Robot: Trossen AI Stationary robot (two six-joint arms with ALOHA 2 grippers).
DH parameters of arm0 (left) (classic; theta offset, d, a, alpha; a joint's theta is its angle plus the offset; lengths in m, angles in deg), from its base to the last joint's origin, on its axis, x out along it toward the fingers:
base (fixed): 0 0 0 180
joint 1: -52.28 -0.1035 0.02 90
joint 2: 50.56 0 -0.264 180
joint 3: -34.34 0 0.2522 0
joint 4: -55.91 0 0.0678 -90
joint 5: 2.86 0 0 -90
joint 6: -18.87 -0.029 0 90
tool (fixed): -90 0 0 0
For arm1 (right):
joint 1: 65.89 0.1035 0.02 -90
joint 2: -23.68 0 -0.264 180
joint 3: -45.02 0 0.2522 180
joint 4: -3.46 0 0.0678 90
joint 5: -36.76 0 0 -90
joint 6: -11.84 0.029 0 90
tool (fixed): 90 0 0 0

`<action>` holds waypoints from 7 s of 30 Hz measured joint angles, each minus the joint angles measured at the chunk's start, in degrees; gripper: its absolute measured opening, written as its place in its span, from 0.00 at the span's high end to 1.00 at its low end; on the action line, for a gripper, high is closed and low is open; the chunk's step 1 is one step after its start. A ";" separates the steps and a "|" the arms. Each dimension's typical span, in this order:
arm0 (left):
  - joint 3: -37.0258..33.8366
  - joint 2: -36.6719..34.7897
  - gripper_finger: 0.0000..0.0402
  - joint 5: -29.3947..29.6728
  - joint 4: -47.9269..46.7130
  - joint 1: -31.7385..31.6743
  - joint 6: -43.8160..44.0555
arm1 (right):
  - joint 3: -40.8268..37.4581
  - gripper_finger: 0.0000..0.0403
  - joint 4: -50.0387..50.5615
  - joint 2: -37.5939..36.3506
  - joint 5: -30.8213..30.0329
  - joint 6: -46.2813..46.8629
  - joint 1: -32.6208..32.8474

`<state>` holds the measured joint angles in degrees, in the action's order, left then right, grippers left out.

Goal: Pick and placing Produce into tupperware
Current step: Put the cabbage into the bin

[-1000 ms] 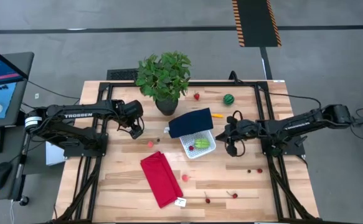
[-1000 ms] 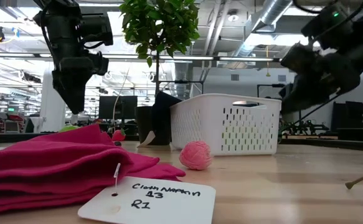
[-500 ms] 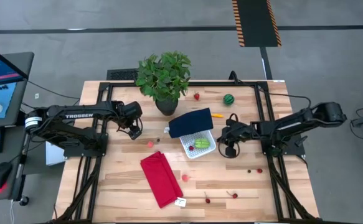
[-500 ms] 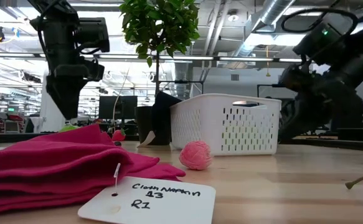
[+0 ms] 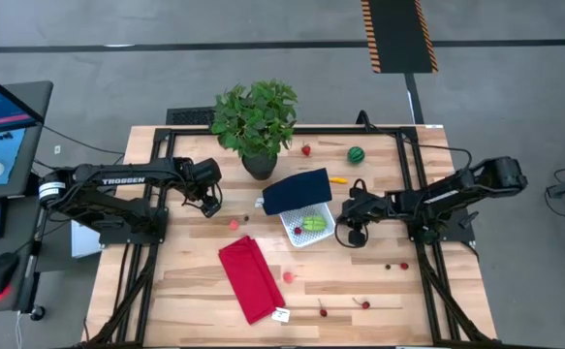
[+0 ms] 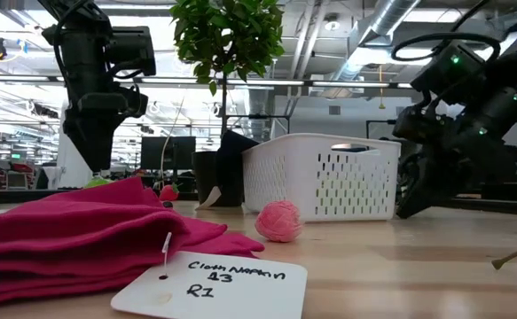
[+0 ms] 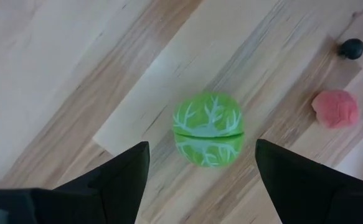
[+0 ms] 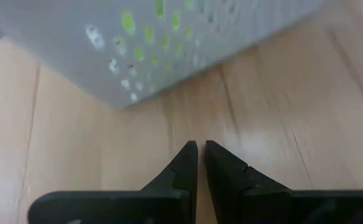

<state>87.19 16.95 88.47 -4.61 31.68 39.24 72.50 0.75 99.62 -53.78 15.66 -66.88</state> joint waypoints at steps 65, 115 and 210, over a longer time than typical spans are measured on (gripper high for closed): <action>0.02 1.15 0.30 -0.17 2.43 1.27 0.08 | -13.33 0.86 -1.68 -52.71 30.28 -2.74 -7.26; 2.32 13.85 0.48 -1.55 5.49 3.18 -4.79 | -13.35 0.86 -1.53 -52.71 30.25 -2.74 -7.26; 8.30 19.78 0.26 2.05 7.92 15.56 4.04 | -13.35 0.86 1.27 -52.71 30.25 -2.74 -7.28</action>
<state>95.49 36.73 90.52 3.31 47.25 43.28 59.14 2.02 46.91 -23.53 12.92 -74.16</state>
